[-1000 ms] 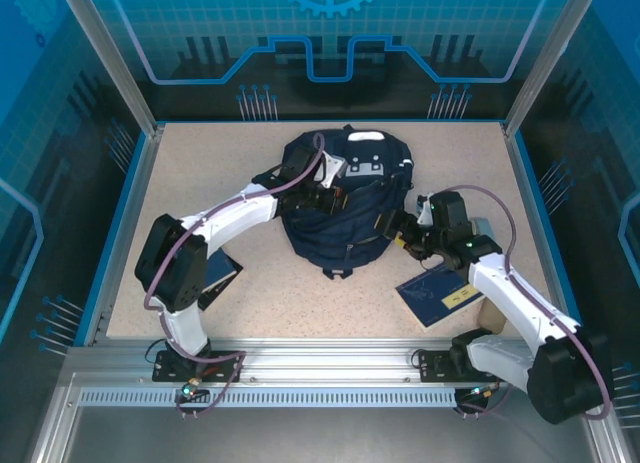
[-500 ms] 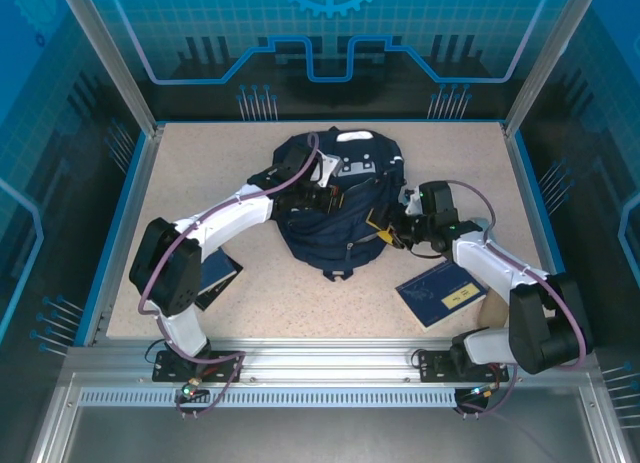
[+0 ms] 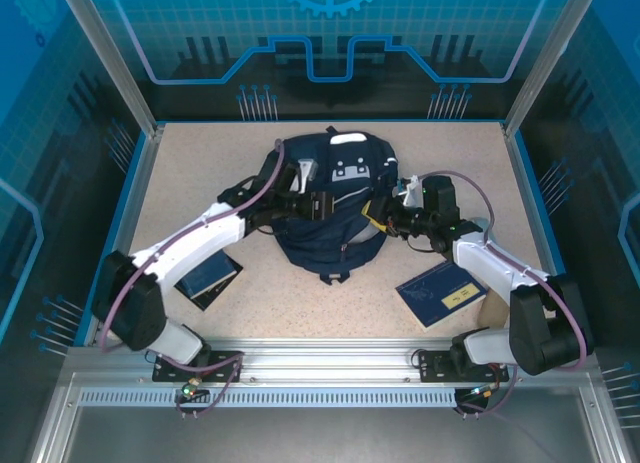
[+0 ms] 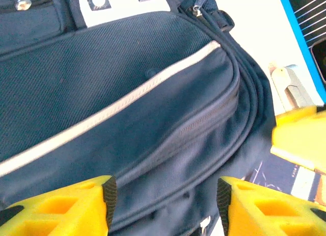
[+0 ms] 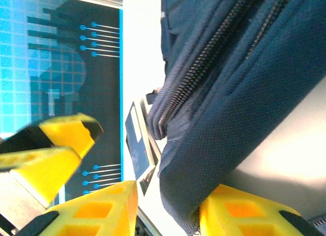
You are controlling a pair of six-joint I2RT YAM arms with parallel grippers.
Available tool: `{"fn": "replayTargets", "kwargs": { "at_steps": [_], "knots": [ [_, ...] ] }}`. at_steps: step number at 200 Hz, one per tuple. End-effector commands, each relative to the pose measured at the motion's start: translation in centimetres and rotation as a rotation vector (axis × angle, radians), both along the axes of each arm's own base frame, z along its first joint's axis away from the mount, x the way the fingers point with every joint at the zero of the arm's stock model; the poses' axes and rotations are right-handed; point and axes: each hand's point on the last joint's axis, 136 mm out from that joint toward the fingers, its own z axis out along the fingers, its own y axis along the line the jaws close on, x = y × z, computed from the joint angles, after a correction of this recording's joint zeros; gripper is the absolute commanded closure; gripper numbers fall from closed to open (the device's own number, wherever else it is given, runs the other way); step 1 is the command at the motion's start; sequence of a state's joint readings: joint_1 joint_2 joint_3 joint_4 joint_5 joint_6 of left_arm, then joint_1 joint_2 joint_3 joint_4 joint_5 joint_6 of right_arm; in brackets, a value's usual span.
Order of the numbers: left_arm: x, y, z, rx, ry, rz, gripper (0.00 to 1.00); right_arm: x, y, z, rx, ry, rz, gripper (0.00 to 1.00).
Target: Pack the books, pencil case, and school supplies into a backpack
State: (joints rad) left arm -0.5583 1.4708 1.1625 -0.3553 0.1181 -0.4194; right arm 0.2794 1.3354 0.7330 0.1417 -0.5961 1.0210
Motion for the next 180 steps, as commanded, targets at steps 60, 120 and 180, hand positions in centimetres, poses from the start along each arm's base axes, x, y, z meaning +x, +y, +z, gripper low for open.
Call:
{"fn": "replayTargets", "kwargs": {
  "at_steps": [60,120,180],
  "knots": [
    [-7.2,-0.2,-3.5,-0.164,0.15,0.007,0.45,0.2,3.4,2.5,0.1,-0.08,0.014,0.72],
    [-7.4,-0.7,-6.2,-0.131,0.189,0.006,0.55,-0.1,4.5,2.9,0.067,-0.063,0.027,0.74],
    [-8.0,-1.6,-7.6,-0.138,0.226,-0.042,0.62,0.0,4.9,3.0,0.073,-0.048,0.018,0.74]
  ]
}}
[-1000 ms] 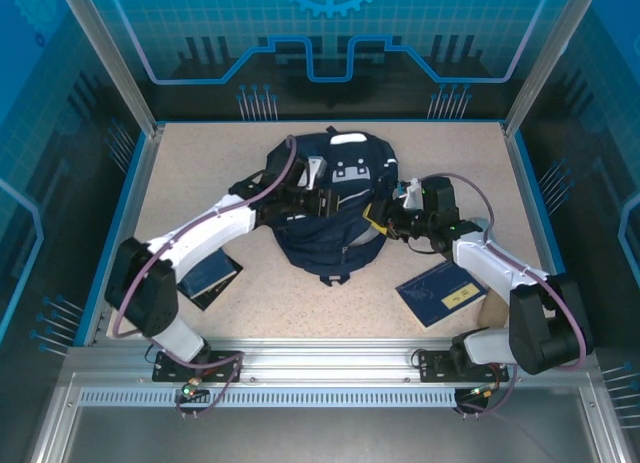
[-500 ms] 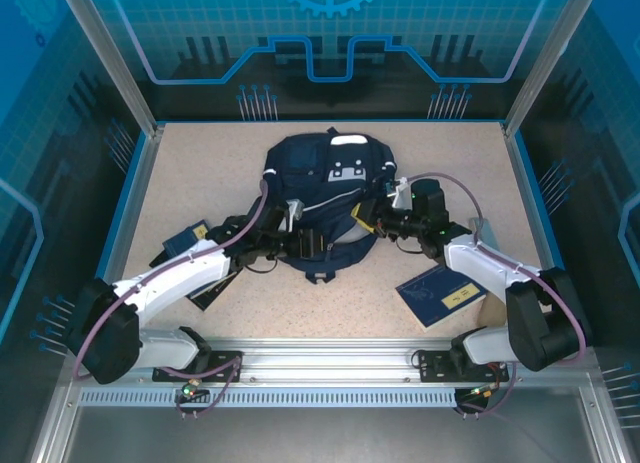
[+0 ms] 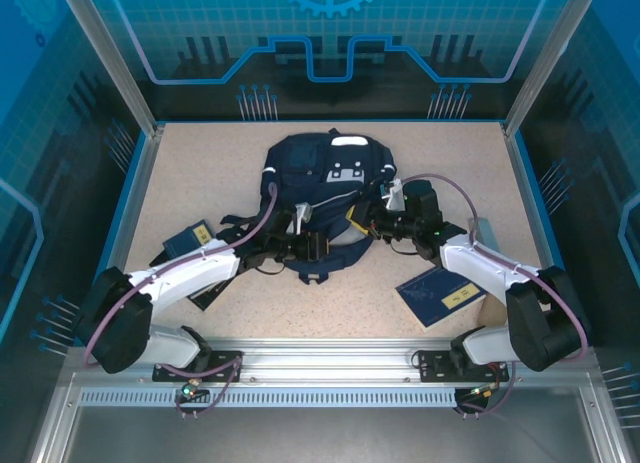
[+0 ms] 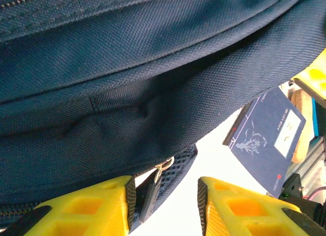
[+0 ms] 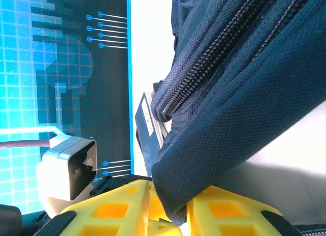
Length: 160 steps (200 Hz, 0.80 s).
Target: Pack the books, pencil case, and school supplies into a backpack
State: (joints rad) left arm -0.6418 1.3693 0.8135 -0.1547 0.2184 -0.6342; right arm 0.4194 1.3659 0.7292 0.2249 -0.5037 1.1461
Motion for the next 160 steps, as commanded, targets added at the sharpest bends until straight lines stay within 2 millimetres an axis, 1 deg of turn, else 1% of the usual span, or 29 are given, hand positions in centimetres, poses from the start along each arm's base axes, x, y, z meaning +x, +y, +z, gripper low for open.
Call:
{"fn": "replayTargets", "kwargs": {
  "at_steps": [1,4,7,27,38,52,65,79,108,115,140,160],
  "knots": [
    [-0.8,-0.5,-0.5,-0.018,0.018,-0.033,0.62,1.0,1.0,3.1,0.043,-0.084,0.005,0.74],
    [-0.9,-0.5,-0.6,-0.02,0.02,-0.034,0.62,1.1,1.0,3.1,0.043,-0.085,0.005,0.74],
    [-1.0,-0.5,-0.7,-0.021,0.022,-0.038,0.62,0.8,0.9,2.6,0.033,-0.064,0.007,0.74],
    [-1.3,-0.7,-1.1,-0.023,0.036,-0.052,0.65,0.9,1.0,2.4,0.033,-0.055,0.005,0.74],
    [-1.5,-0.5,-1.5,-0.001,0.044,-0.054,0.7,0.9,1.1,2.4,0.032,-0.053,0.006,0.74],
    [-1.7,-0.1,-1.7,0.019,0.037,-0.047,0.73,0.9,1.1,2.3,0.029,-0.05,0.001,0.75],
    [-1.8,0.0,-1.7,0.017,0.034,-0.046,0.78,0.8,1.0,2.2,0.027,-0.048,-0.001,0.75],
    [-1.9,0.0,-1.6,0.008,0.035,-0.046,0.78,0.8,1.0,2.1,0.025,-0.046,-0.002,0.75],
    [-1.5,0.3,-2.4,0.033,0.036,-0.02,0.69,0.8,1.1,2.1,0.027,-0.044,0.0,0.75],
    [-1.3,0.2,-2.5,0.034,0.03,-0.017,0.69,0.8,1.1,2.2,0.028,-0.045,0.001,0.75],
    [-0.6,-0.6,-2.1,0.002,0.018,-0.016,0.71,0.7,1.1,2.1,0.026,-0.042,0.002,0.75],
    [-0.2,-1.1,-2.0,-0.016,0.015,-0.014,0.75,0.6,1.0,2.1,0.024,-0.039,0.002,0.77]
  ]
}}
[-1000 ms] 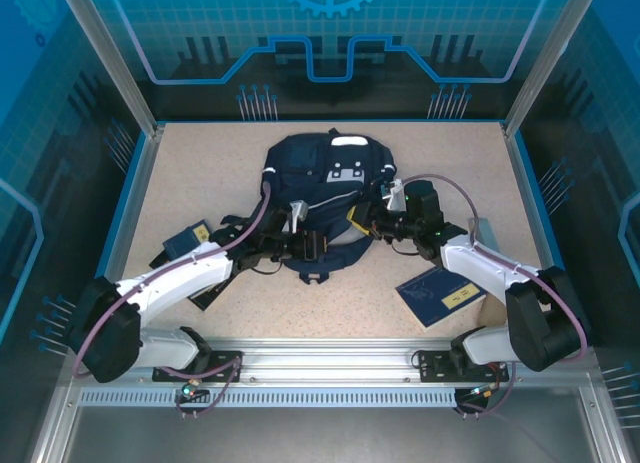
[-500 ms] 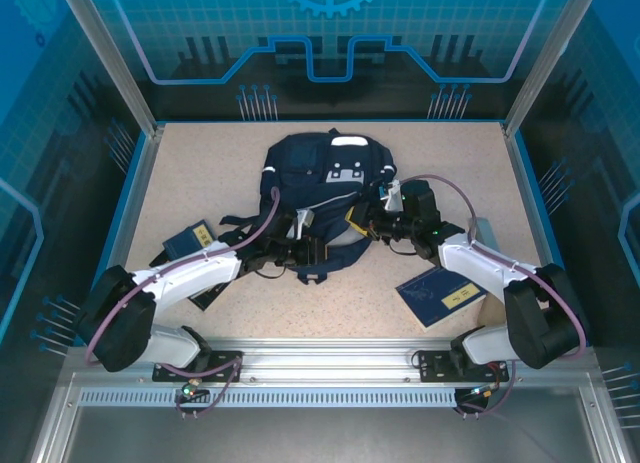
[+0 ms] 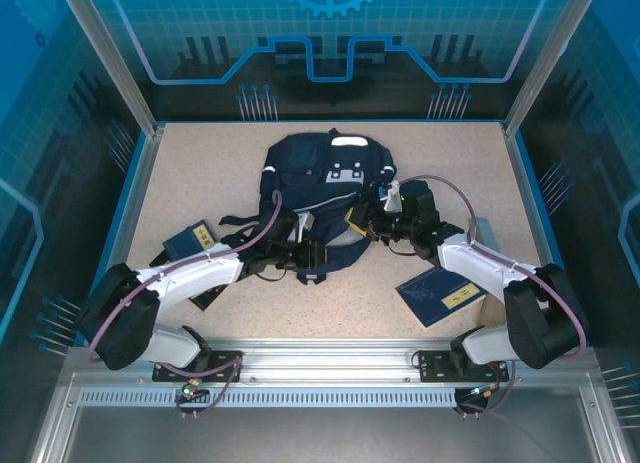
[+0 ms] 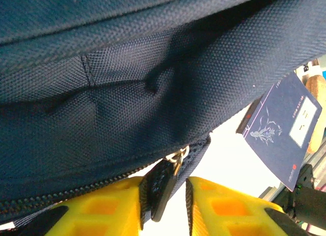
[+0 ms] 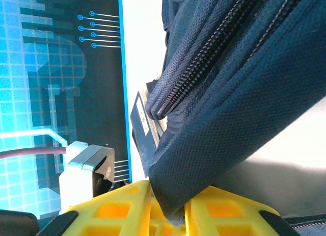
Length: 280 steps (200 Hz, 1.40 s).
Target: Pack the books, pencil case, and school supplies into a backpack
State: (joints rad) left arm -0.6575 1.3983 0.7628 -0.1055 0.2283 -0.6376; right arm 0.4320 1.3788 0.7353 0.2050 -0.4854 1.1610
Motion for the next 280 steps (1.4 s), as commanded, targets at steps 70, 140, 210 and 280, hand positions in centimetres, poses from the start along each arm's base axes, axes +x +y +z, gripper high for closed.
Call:
{"fn": "replayTargets", "kwargs": {
  "at_steps": [70,140,210,280],
  "knots": [
    [1.1,1.9,-0.3,0.108,-0.07,0.066,1.0,0.7,-1.9,0.7,-0.113,-0.011,-0.087,0.89],
    [0.9,7.3,-1.3,0.319,-0.088,0.178,1.0,2.4,-7.1,-1.0,-0.293,0.042,-0.238,0.93],
    [1.2,0.8,3.5,0.088,-0.204,-0.065,1.0,0.0,-10.4,-2.7,-0.405,0.144,-0.292,0.36],
    [1.3,-4.3,5.3,0.018,-0.22,-0.182,1.0,-4.5,-8.3,-3.1,-0.226,0.364,-0.278,0.26]
  ]
}}
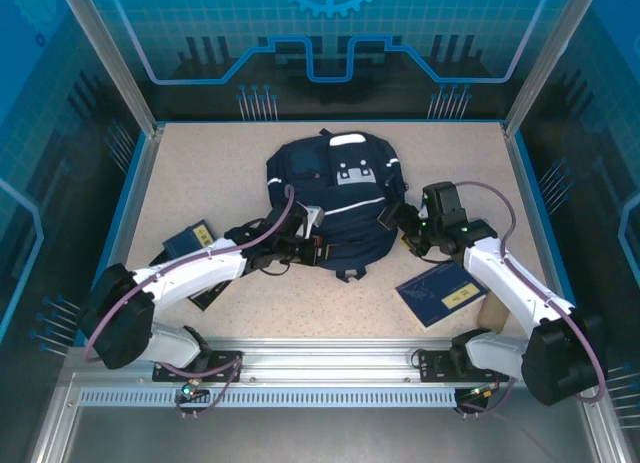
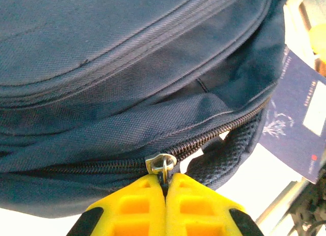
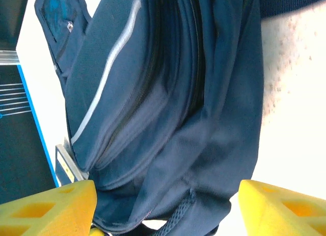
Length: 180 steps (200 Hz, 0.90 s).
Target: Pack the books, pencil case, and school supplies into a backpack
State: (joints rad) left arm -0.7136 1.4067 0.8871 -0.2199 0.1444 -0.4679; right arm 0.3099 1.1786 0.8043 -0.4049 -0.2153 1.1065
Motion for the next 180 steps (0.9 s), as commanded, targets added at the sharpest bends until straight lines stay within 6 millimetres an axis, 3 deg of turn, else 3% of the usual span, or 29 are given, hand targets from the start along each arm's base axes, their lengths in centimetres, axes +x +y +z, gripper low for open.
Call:
{"fn": "replayTargets", "kwargs": {
  "at_steps": [1,44,70,108,158,180],
  "knots": [
    [0.8,-3.0,2.7,-0.085,-0.065,-0.072,1.0,-2.2,1.8,-0.9,0.109,0.134,-0.014,0.26],
    [1.1,-3.9,1.5,-0.056,-0.049,-0.065,1.0,-2.2,5.8,0.6,0.156,0.133,0.015,0.34],
    [1.1,-4.2,1.6,-0.059,-0.051,-0.056,1.0,-2.3,7.1,-0.6,0.153,0.193,-0.019,0.4],
    [1.0,-4.2,1.5,-0.051,-0.044,-0.042,1.0,-2.4,7.5,-3.4,0.138,0.302,-0.072,0.41],
    [0.7,-4.8,1.8,-0.047,-0.053,-0.055,1.0,-0.7,8.3,-4.5,0.138,0.295,-0.036,0.37],
    [0.8,-5.0,2.4,-0.053,-0.062,-0.069,1.0,-0.6,8.3,-4.5,0.109,0.306,-0.029,0.42]
  ]
}}
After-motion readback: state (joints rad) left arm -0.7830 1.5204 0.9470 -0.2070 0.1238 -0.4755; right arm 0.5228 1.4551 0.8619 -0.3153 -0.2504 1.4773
